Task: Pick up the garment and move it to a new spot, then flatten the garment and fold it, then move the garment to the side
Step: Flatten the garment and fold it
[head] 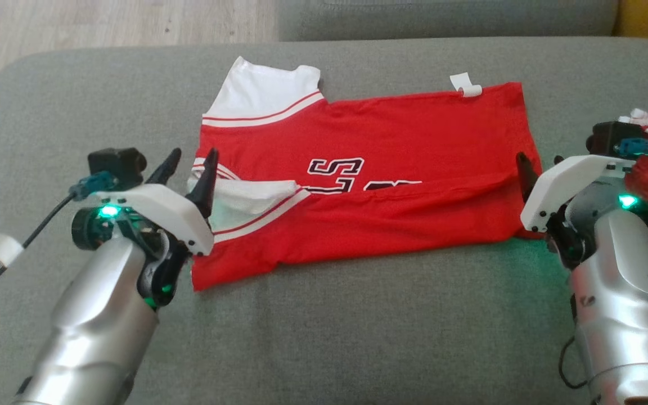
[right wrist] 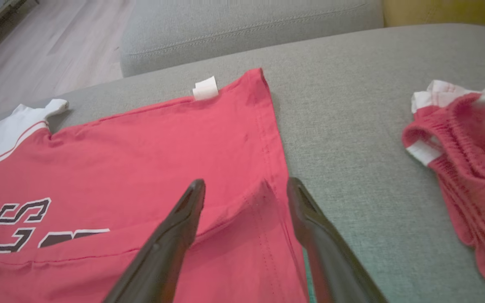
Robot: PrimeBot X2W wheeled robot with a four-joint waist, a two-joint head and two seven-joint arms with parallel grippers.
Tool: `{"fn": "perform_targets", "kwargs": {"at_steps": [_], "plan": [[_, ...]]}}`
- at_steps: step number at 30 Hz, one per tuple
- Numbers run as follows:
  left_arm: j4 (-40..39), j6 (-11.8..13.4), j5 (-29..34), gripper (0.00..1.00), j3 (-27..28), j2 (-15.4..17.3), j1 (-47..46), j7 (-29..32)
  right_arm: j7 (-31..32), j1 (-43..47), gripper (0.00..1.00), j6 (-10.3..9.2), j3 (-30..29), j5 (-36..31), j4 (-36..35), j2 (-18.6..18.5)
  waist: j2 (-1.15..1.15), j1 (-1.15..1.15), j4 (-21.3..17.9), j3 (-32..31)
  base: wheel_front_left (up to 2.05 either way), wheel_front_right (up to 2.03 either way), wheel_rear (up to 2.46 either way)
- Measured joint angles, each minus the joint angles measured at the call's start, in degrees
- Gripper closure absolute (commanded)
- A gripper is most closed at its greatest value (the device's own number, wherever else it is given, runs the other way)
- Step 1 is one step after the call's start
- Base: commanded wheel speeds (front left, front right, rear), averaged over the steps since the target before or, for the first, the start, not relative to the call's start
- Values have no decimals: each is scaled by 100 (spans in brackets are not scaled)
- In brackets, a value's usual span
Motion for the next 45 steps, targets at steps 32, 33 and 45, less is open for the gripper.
{"fn": "perform_targets", "kwargs": {"at_steps": [32, 33, 45], "plan": [[-1250, 962, -664, 0, 215, 140, 2532, -87, -469, 2282, 0, 0, 116, 236, -2436, 2, 0, 0, -86, -191, 0, 0, 0], [-1171, 960, -705, 0, 231, 108, 2479, -122, -469, 2275, 0, 0, 148, 269, -2459, 2, 0, 0, -113, -143, 0, 0, 0], [-615, 750, -808, 100, 326, -168, 1940, -318, -501, 1719, 0, 0, 191, 294, -1784, 2, 0, 0, -223, 325, 0, 0, 0]]}}
